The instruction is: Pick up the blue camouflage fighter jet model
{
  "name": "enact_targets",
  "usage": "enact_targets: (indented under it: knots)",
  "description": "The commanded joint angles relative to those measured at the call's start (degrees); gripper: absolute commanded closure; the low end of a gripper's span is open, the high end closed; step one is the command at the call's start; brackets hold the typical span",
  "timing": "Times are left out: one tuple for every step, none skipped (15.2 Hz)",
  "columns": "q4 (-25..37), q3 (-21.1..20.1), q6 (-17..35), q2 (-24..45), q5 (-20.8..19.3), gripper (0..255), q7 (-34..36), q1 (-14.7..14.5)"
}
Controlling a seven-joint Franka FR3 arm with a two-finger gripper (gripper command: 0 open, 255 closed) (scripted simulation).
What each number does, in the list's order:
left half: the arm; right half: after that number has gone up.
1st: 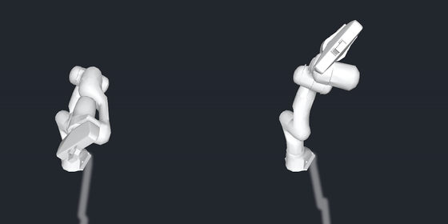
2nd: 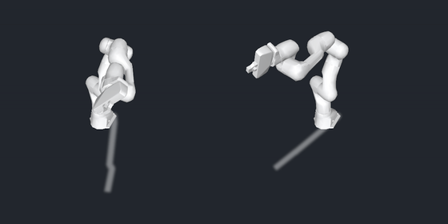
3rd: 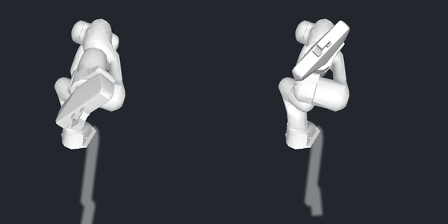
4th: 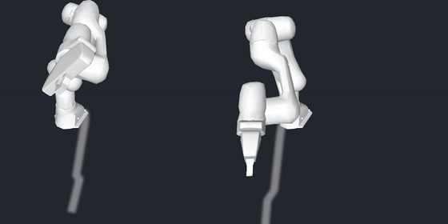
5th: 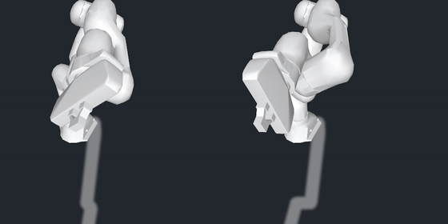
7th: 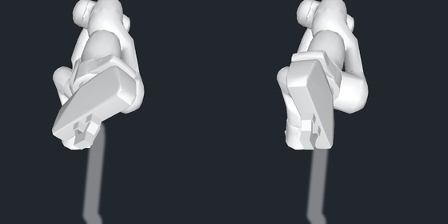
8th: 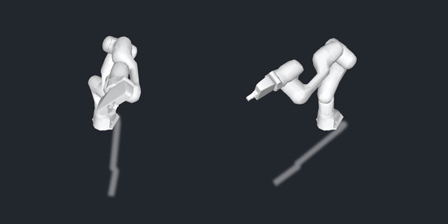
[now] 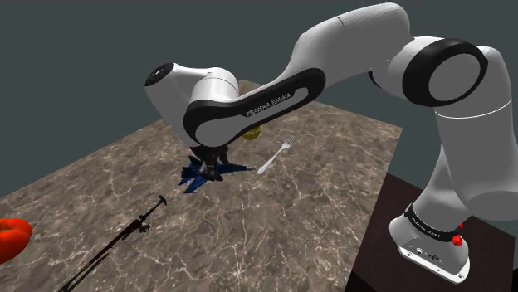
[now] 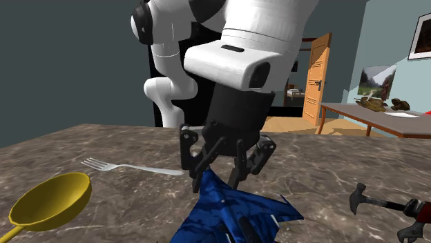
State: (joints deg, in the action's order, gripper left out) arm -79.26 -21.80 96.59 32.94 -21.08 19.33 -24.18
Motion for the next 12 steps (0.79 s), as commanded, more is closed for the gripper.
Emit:
enact_targets:
  knots:
    - [1.0, -0.1, -1.3, -0.3, 0.2, 255, -0.2, -0.1]
    - [1.6, -0.1, -1.9, -0.4, 0.2, 255, -0.4, -0.2]
    - [2.1, -0.2, -2.6, -0.6, 0.3, 255, -0.5, -0.2]
    - [2.7, -0.2, -3.3, -0.7, 0.4, 255, -0.7, -0.3]
    - [3.3, -0.2, -3.9, -0.8, 0.4, 255, -0.8, -0.4]
    - [3.9, -0.2, -4.6, -0.9, 0.5, 255, -1.0, -0.4]
    - [4.5, -0.3, -5.3, -1.0, 0.5, 255, -1.1, -0.5]
    - [5.2, -0.3, -6.0, -1.1, 0.6, 255, -1.3, -0.6]
    - [5.9, -0.3, -6.7, -1.2, 0.6, 255, -1.4, -0.7]
    - [6.6, -0.3, -7.5, -1.2, 0.7, 255, -1.6, -0.8]
    - [6.7, -0.3, -7.6, -1.2, 0.7, 255, -1.6, -0.8]
    - [6.7, -0.3, -7.6, -1.2, 0.7, 255, -1.6, -0.8]
